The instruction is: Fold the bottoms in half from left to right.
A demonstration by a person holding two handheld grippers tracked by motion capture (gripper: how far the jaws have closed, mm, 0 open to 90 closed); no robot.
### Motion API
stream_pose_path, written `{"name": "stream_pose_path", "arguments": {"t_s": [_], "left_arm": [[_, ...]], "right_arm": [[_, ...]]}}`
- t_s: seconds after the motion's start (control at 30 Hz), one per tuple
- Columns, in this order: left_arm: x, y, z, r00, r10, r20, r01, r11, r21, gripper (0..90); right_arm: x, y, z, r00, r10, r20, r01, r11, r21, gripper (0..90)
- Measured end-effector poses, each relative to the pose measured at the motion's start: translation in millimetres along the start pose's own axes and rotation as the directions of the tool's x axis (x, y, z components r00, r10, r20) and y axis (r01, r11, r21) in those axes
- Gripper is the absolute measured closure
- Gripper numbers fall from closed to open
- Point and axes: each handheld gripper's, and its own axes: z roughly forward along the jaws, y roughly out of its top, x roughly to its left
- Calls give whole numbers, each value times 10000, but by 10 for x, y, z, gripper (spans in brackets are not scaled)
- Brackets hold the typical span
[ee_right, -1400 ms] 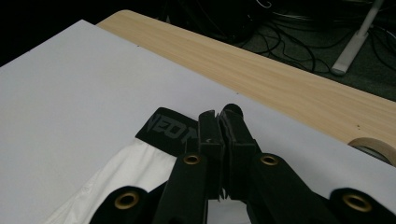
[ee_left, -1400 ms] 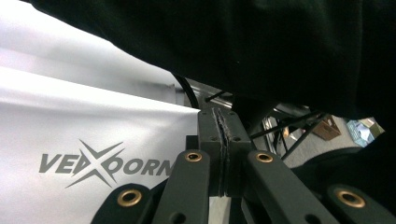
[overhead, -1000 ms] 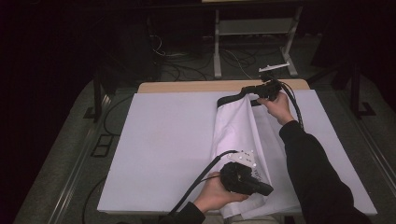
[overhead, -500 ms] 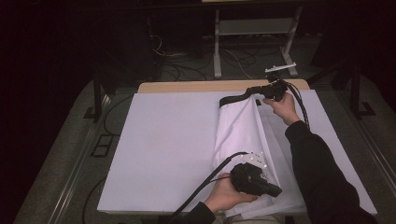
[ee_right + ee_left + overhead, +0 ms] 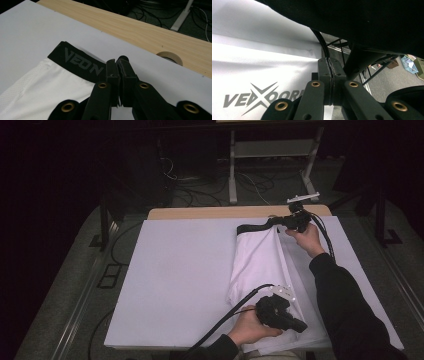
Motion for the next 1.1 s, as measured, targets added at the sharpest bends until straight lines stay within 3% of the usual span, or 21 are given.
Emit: {"name": "stream_pose_path", "arguments": {"t_s": [0.43, 0.73, 1.1], "left_arm": [[60, 60, 197, 9998, -113, 189, 105, 9990, 433, 882], [73, 142, 328, 9995, -146, 279, 132, 9988, 478, 882], [123, 201, 462, 9987, -465, 220, 455, 9980, 432, 881]], "right_arm": [[-74, -54, 0, 9995, -49, 297, 42, 9997, 247, 860], [-163, -91, -44, 9994, 96, 335, -105, 9996, 273, 859], [-220, -134, -38, 9996, 108, 278, -116, 9995, 278, 860]]}}
